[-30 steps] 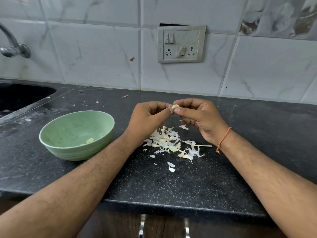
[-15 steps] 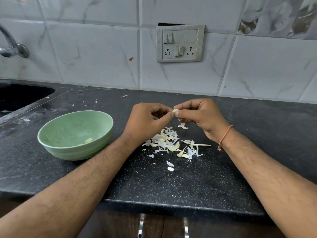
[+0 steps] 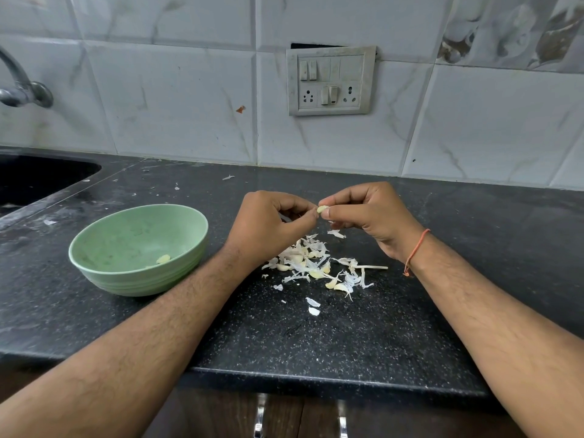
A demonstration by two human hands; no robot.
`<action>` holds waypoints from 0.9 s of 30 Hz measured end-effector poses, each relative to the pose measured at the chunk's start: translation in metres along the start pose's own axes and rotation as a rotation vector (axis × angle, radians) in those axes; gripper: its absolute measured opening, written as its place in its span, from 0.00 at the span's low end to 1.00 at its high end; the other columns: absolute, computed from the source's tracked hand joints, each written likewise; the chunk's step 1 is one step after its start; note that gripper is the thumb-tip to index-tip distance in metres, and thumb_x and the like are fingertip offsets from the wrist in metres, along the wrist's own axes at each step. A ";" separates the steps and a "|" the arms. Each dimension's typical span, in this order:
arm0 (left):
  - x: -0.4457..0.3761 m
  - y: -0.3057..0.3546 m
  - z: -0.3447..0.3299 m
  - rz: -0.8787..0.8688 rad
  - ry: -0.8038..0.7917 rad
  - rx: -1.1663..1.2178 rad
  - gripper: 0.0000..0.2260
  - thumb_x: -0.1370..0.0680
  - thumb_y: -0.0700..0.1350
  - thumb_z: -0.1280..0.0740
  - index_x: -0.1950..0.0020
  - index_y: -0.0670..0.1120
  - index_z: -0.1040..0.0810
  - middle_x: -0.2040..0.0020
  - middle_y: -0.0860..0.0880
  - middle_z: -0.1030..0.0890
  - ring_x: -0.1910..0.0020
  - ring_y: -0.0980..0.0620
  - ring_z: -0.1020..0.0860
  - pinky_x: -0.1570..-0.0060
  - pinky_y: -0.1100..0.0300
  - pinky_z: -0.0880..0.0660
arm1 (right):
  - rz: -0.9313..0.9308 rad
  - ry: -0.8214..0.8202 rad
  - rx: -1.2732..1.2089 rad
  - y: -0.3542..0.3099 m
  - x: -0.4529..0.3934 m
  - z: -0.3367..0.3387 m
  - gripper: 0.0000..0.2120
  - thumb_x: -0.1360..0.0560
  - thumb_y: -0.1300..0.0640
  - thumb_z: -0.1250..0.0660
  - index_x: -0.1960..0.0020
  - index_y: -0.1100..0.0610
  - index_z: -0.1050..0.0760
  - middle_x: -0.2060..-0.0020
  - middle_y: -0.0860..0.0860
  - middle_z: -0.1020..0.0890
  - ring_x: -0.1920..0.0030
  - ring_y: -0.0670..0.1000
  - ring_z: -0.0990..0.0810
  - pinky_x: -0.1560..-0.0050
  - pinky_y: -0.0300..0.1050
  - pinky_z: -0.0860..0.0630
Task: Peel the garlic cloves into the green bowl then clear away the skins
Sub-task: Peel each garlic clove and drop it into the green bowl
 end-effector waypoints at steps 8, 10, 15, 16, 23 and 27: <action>0.002 0.004 0.000 0.022 0.020 -0.036 0.02 0.25 0.47 0.23 0.58 0.52 0.13 0.63 0.58 0.14 0.61 0.58 0.16 0.60 0.69 0.22 | 0.015 0.004 0.027 0.000 0.000 -0.002 0.07 0.29 0.63 0.19 0.51 0.60 0.12 0.57 0.56 0.11 0.60 0.53 0.14 0.53 0.46 0.16; 0.002 0.004 -0.001 0.027 0.016 -0.040 0.02 0.26 0.47 0.23 0.59 0.52 0.13 0.64 0.57 0.15 0.62 0.58 0.16 0.60 0.70 0.22 | 0.009 -0.002 0.032 0.001 0.000 -0.002 0.08 0.29 0.62 0.18 0.51 0.59 0.11 0.57 0.56 0.11 0.59 0.55 0.14 0.51 0.50 0.16; 0.000 0.003 -0.002 0.028 0.002 -0.045 0.03 0.27 0.48 0.25 0.61 0.52 0.15 0.64 0.56 0.15 0.61 0.57 0.17 0.60 0.68 0.22 | -0.006 -0.039 0.008 0.002 0.001 -0.005 0.07 0.29 0.62 0.19 0.51 0.58 0.11 0.56 0.58 0.11 0.59 0.55 0.15 0.52 0.48 0.17; 0.000 0.002 -0.003 0.025 -0.001 -0.048 0.04 0.26 0.46 0.25 0.61 0.52 0.16 0.64 0.55 0.16 0.61 0.56 0.17 0.60 0.69 0.23 | -0.009 -0.052 -0.007 0.002 0.001 -0.006 0.07 0.29 0.62 0.19 0.51 0.57 0.11 0.57 0.59 0.11 0.59 0.55 0.16 0.54 0.45 0.17; -0.002 0.001 -0.004 0.034 -0.010 -0.058 0.05 0.24 0.43 0.26 0.60 0.51 0.17 0.63 0.54 0.16 0.60 0.54 0.18 0.59 0.70 0.24 | -0.064 -0.114 -0.199 0.001 0.004 -0.010 0.12 0.33 0.56 0.19 0.50 0.57 0.11 0.55 0.59 0.12 0.60 0.51 0.17 0.52 0.47 0.15; -0.001 0.000 -0.007 0.041 -0.044 -0.038 0.05 0.25 0.43 0.27 0.59 0.51 0.16 0.62 0.55 0.15 0.60 0.56 0.17 0.58 0.70 0.23 | -0.086 -0.103 -0.252 0.006 0.002 -0.010 0.17 0.32 0.51 0.20 0.48 0.60 0.11 0.58 0.55 0.15 0.58 0.52 0.20 0.59 0.46 0.18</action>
Point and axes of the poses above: each hand's wrist, its own x-axis away from the middle knuckle, its own z-axis out of the back of the hand, y = z × x, the point moved 6 cm from there along -x, towards the middle knuckle
